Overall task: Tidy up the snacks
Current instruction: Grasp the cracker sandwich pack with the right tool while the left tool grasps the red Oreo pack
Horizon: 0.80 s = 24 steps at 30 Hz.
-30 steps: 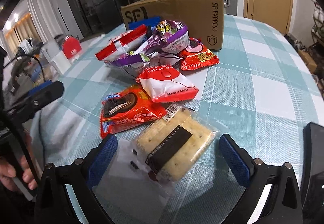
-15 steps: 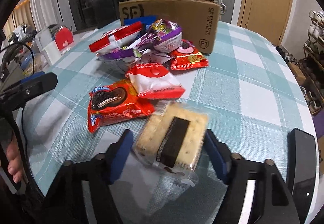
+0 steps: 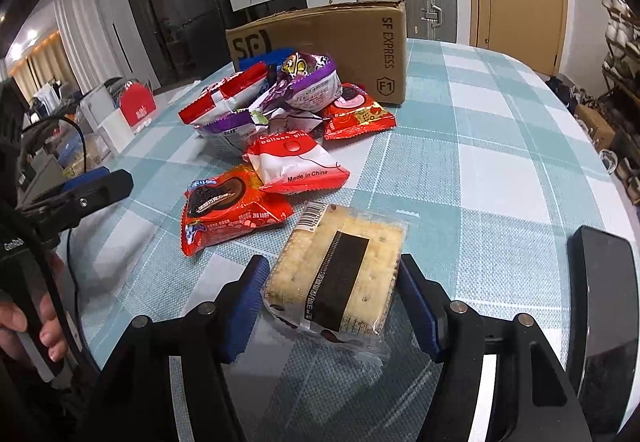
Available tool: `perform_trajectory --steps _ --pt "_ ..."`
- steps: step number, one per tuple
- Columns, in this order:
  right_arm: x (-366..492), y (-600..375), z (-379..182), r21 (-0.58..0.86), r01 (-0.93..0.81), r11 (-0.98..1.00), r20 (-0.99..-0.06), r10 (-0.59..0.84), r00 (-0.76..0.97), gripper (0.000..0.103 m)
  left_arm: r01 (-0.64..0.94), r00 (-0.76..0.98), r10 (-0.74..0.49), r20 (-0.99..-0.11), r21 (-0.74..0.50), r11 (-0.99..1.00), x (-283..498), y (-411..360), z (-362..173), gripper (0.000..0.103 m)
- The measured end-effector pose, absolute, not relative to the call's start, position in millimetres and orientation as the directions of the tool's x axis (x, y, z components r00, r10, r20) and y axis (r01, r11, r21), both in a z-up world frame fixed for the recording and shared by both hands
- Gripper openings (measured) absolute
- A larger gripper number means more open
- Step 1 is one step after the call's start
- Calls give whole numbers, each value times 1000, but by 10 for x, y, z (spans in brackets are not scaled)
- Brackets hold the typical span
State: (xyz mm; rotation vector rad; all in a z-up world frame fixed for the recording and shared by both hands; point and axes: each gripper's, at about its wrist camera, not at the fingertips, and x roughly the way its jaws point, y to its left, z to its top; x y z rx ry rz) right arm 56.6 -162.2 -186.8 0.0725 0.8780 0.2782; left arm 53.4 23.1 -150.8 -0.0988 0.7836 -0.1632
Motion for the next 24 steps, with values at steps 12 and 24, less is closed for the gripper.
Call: perform_trajectory --steps 12,24 --pt "527 -1751 -1820 247 -205 947 -709 321 628 65 159 659 -210 -722 -139 977 580 60 -1543 102" --pt "411 -1834 -1744 272 -220 937 -669 348 656 65 243 572 -282 -770 -170 955 769 -189 -1618 102"
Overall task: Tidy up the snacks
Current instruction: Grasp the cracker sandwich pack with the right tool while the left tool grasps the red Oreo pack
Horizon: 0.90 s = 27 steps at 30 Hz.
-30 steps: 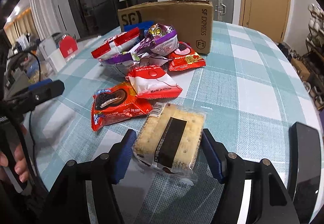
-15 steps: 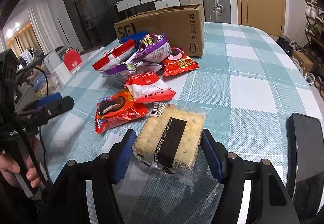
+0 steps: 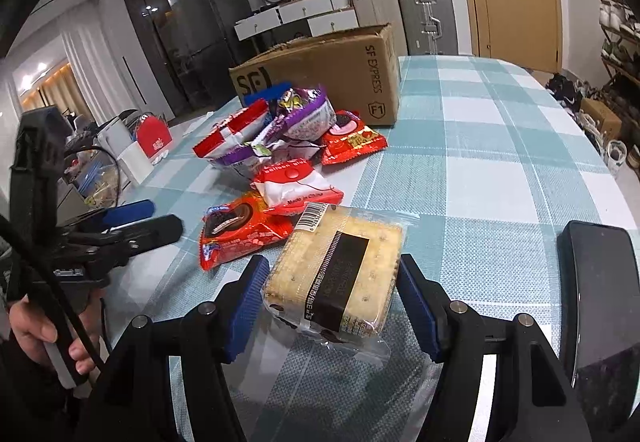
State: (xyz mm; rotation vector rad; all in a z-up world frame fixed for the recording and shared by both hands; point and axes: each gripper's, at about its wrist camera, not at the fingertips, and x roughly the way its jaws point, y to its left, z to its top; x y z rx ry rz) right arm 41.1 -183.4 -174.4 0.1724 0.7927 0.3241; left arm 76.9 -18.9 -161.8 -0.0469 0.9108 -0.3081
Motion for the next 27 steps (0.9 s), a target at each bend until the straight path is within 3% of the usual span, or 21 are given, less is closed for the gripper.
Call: perform_trajectory --steps 9,18,20,22,27 --pt "337 -1879 -1727 284 -227 932 -651 361 668 66 282 469 -304 -830 -186 941 1073 -455 -1802 102" --pt "284 -1926 -1726 293 -220 930 -648 363 669 66 332 444 -336 -830 -196 923 1218 -622 -1879 99" --pt "267 -1907 -1703 283 -227 932 -646 360 674 66 346 445 -343 -827 -194 918 1223 -644 -1880 94" --pt "257 -1895 -1687 278 -233 932 -642 360 677 66 371 455 -324 -830 -154 916 1205 -681 -1878 73" --pt "247 -1873 -1671 277 -240 930 -641 365 675 66 394 444 -377 -813 -202 897 1187 -612 -1857 42"
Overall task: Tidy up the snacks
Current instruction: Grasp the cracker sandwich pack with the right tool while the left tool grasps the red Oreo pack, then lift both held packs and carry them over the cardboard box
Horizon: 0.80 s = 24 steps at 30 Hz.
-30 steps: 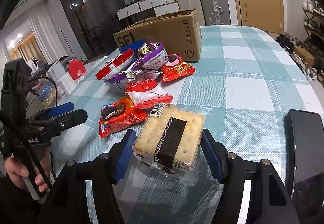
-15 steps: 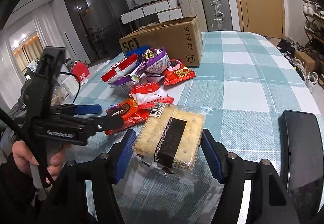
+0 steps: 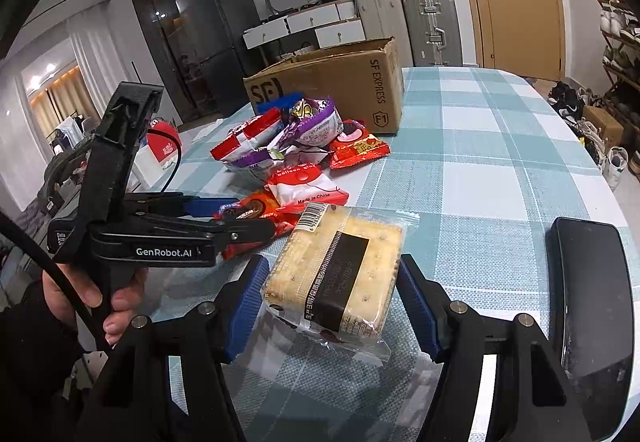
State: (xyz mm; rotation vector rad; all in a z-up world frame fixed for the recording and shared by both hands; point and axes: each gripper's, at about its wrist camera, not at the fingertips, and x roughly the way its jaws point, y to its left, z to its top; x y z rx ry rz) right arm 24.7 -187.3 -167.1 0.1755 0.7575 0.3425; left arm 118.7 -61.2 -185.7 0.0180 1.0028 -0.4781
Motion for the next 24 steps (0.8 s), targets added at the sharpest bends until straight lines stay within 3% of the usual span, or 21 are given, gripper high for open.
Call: perform_trajectory --steps 11,24 --pt "253 -1838 -1639 273 -241 931 -646 364 672 66 385 443 -404 -800 -237 892 1044 -376 -1816 41" --pt "279 -1816 -1386 286 -255 924 -616 381 689 66 380 495 -442 -748 -271 885 898 -20 -1413 41"
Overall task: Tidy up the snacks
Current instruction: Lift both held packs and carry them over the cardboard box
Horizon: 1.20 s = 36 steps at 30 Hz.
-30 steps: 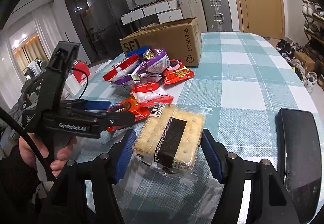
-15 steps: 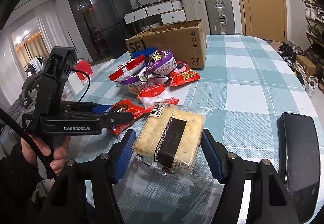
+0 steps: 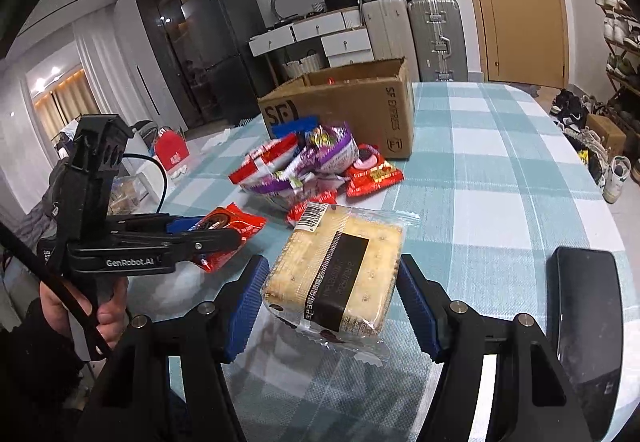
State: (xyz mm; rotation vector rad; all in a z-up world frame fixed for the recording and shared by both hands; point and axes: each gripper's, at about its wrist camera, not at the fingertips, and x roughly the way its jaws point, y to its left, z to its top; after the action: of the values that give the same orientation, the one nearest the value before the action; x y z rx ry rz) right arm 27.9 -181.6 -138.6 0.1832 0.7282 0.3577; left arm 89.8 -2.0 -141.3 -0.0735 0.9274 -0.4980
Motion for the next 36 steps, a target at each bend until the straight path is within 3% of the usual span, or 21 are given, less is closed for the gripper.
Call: perform_trajectory --steps 18,26,36 --pt "632 -1891 -387 365 -354 861 -465 498 732 66 394 622 -428 -656 -211 895 1004 111 -157 41" --pt "963 -1905 78 420 -398 816 -399 560 726 66 417 688 -456 -564 -206 885 1147 154 544 42" --pt "1478 -1846 589 378 -410 830 -379 543 750 66 399 698 -441 -564 -205 894 1679 132 1011 42"
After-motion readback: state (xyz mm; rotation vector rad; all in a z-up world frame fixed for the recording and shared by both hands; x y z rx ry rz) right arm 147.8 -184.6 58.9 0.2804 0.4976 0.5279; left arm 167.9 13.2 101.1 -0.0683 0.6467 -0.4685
